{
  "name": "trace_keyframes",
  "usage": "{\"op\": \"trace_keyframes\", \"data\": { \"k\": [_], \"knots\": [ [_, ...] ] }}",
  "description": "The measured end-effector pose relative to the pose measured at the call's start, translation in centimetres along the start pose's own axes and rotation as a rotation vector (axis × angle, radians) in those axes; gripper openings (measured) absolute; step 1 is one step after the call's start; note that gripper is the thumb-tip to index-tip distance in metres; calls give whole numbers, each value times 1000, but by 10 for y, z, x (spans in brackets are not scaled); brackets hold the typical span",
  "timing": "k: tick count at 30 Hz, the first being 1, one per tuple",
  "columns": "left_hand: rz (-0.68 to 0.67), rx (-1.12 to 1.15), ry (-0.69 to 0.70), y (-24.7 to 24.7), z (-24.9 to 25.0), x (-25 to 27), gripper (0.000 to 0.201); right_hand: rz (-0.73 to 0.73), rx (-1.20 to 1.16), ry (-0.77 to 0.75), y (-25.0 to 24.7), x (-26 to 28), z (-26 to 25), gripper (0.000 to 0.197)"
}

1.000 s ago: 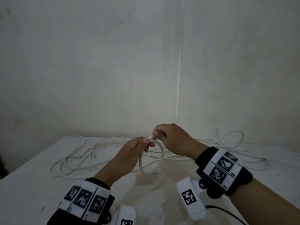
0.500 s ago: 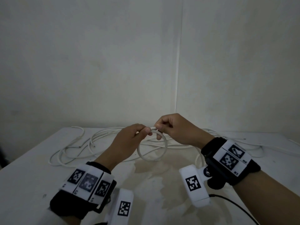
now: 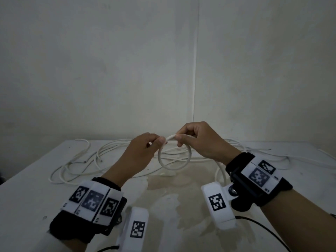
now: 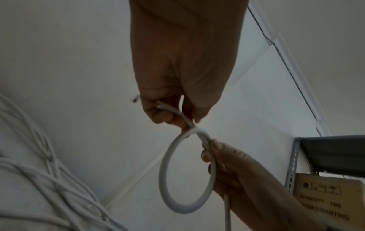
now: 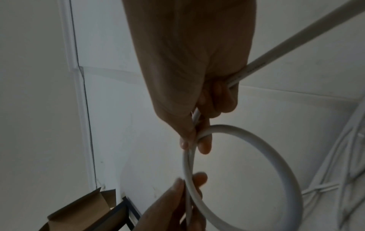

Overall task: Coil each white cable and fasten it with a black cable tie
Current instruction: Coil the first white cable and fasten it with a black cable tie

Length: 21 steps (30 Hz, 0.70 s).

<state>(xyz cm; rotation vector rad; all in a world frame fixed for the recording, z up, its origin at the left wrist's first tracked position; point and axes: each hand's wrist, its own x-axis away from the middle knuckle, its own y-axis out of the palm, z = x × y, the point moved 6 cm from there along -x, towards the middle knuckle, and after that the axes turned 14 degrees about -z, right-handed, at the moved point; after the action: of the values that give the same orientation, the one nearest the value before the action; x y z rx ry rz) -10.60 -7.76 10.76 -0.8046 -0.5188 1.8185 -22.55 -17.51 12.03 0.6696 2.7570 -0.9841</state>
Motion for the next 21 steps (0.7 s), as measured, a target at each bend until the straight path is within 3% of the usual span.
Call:
{"op": "trace_keyframes", "data": {
  "k": [3,7,14,16,18,21],
  "knots": [
    [-82,227,-92,-2,-7,6,32,25,17,5,-8,4,4,15],
    [-224,480,-153,2,-10,13,18,25,46,19,-7,7,4,15],
    [-158,748,-113,14,-17,16,7,96,-19,-29,-6,8,-3,13],
    [-184,864,-74,21,-10,17,17,90,-34,-33,-4,10,-6,12],
    [-204,864,-60,25,-1,17,24,82,-41,-34,-2,11,-6,14],
    [-130,664,-43,21,5,15,18,77,-67,-22,1,14,-9,16]
  ]
}}
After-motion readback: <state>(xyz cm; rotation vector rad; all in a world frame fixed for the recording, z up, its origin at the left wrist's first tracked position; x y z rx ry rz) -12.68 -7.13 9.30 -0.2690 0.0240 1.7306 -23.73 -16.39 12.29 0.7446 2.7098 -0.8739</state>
